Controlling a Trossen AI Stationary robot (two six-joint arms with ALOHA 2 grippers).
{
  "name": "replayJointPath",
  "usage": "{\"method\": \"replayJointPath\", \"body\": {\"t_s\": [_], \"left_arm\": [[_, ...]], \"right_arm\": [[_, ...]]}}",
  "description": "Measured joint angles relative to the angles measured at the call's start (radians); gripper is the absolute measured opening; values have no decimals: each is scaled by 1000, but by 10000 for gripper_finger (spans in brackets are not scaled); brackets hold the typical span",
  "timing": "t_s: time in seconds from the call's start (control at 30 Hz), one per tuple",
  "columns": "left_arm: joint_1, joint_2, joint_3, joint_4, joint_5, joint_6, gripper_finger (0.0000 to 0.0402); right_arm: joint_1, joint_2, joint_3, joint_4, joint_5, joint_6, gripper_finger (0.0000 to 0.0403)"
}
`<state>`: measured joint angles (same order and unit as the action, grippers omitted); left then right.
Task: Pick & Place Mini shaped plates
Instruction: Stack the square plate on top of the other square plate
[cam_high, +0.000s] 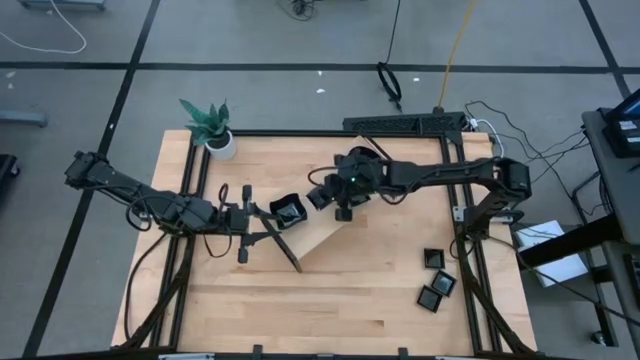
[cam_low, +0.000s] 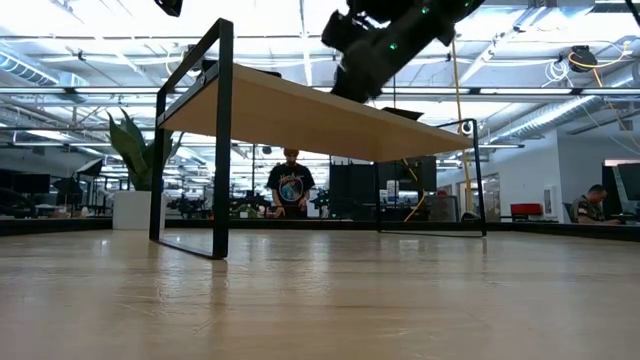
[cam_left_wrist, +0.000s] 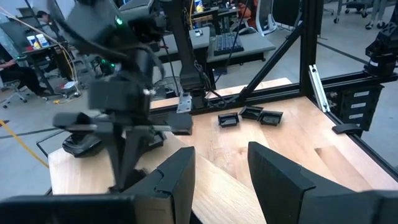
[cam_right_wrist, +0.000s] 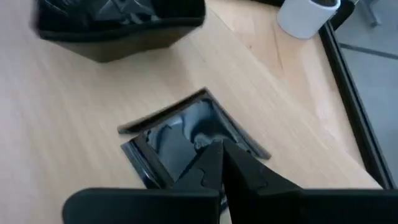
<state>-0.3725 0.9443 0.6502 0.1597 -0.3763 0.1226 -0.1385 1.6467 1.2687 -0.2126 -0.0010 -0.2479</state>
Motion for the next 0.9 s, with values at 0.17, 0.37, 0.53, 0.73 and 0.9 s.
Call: {"method": "replayJointPath", "body": {"t_s": [0.17, 0.37, 0.53, 0.73, 0.9], "left_arm": [[0, 0, 0, 0, 0, 0, 152], [0, 0, 0, 0, 0, 0, 152], [0, 0, 0, -4, 1, 0, 152], [0, -1, 0, 2, 1, 0, 152], [0, 0, 0, -2, 1, 0, 152]], "right_arm": [[36, -12, 1, -91, 3, 6, 0], [106, -54, 0, -153, -1, 69, 0], [183, -104, -2, -204, -5, 144, 0], [286, -153, -4, -357, -5, 261, 0], [377, -155, -5, -442, -5, 317, 0]]}}
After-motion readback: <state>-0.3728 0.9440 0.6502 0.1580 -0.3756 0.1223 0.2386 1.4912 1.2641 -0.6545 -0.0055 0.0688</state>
